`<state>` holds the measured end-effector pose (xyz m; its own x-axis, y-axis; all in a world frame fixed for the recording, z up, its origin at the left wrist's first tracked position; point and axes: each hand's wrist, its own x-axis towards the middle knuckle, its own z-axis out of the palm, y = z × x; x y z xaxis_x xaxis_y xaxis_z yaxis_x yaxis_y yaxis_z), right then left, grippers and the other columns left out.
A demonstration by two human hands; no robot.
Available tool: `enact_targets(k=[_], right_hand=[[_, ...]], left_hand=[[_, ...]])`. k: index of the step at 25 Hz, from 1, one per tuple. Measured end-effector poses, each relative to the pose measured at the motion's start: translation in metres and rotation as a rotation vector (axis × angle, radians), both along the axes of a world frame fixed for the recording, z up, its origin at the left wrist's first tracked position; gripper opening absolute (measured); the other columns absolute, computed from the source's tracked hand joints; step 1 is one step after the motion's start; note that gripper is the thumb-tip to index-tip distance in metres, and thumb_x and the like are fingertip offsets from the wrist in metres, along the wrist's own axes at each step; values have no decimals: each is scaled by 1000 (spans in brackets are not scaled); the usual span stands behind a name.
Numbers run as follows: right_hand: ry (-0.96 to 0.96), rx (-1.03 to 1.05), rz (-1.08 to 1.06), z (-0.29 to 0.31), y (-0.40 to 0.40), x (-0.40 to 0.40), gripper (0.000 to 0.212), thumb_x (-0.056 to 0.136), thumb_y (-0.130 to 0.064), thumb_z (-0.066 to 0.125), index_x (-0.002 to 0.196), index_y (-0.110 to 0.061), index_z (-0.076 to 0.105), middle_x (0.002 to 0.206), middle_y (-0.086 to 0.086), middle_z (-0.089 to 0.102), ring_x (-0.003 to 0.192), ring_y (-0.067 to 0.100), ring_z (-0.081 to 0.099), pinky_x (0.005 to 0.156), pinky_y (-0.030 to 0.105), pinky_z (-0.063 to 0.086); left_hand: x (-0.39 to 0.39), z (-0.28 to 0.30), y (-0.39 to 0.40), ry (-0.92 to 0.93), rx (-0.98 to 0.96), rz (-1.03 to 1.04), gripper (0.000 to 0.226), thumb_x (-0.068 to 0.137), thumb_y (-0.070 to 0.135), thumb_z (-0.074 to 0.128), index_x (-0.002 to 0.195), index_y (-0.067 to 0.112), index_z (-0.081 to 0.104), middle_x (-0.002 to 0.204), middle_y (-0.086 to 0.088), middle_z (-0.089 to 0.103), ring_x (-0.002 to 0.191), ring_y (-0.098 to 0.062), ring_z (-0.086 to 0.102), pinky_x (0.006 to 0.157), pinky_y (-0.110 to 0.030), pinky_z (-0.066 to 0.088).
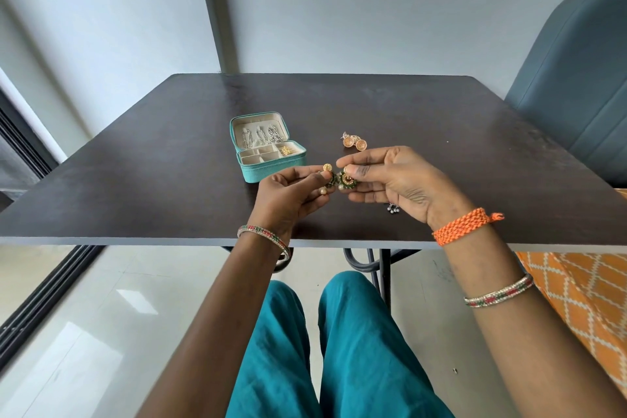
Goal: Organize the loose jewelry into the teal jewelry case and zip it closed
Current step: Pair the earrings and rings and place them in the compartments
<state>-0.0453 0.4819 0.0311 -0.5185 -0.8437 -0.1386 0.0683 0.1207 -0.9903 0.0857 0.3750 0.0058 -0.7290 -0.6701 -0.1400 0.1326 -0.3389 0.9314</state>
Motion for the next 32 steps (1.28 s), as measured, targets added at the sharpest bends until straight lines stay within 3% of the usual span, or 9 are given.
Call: enact_targets(k=[3,7,11,15,20,25,32], right_hand=[[59,5,44,2,1,-1,16,86,-3,62,99,-8,71,83,5,74,75,13,71,71,27,59],[388,-150,3,7,-2,4,17,81,1,69,89,-14,73,80,-7,74,80,7,70,78,16,53],[449,-217,-53,9,-5,5,15,79,-3,72,86,-17,73,82,-4,74,77,7,71,73,19,55],[280,-195,-78,2,-6,9,12,86,-3,63,93,-9,71,90,12,72,73,12,69,63,23,58],[-72,-58,21,-5,-2,5,24,94,-12,53,110,2,66,88,10,69,73,17,68,70,28,60],[-80,29,158,-5,5,3,28,95,-3,48,117,-5,64,109,13,70,92,19,68,81,36,58],[-154,20,200,-1,10,3,39,94,7,38,123,-7,61,119,8,67,107,22,66,90,41,54]], left_hand=[[0,-1,-3,37,18,1,5,81,5,66,81,10,68,72,-4,69,67,-10,65,64,-18,56],[1,2,-5,123,-85,-19,10,82,3,63,83,11,68,70,2,71,67,-6,64,68,-17,54],[1,7,-2,152,-155,-13,10,84,3,61,84,10,67,68,2,71,65,-6,64,68,-16,53],[1,7,3,123,-113,29,6,84,5,63,85,8,67,65,1,70,63,-6,66,63,-17,55],[5,-2,7,21,-6,47,6,85,10,63,81,7,66,58,0,69,55,-5,65,60,-20,57],[10,-5,8,3,86,77,9,85,12,63,79,6,65,59,-2,69,52,-6,65,64,-24,57],[12,0,11,55,287,65,17,93,16,53,88,3,65,72,-6,73,64,-14,71,66,-27,59]])
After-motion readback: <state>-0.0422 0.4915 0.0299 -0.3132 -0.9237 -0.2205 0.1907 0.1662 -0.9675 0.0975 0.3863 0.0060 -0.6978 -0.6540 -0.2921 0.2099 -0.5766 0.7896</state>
